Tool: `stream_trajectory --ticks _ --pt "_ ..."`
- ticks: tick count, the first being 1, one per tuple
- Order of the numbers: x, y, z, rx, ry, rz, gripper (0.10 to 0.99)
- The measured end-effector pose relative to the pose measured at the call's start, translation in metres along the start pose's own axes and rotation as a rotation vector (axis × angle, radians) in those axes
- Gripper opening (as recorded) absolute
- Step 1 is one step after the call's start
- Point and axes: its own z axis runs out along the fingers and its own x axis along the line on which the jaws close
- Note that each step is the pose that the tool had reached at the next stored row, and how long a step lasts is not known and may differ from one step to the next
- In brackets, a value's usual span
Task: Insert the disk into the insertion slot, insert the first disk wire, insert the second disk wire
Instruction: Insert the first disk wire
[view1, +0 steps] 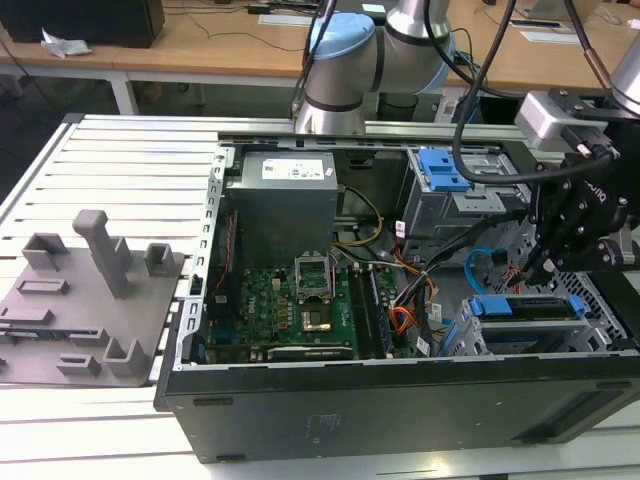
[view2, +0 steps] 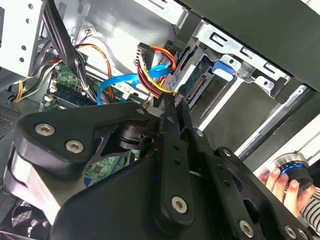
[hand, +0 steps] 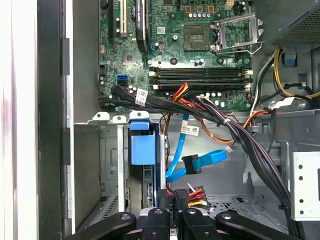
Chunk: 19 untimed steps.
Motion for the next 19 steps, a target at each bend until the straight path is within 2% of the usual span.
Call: stream_trajectory --ticks 5,6,11,19 --pt "0.0009 -0.0006 0.0035 0.000 0.0000 0.000 0.165" --pt "0.0046 -0.0007 0.0040 0.000 0.0001 0.000 0.165" --pt "0.0113 -0.0031 0.0045 0.000 0.0001 0.000 0.165" --pt "0.0180 -0.0078 0.0055 0.000 -0.0001 0.000 0.165"
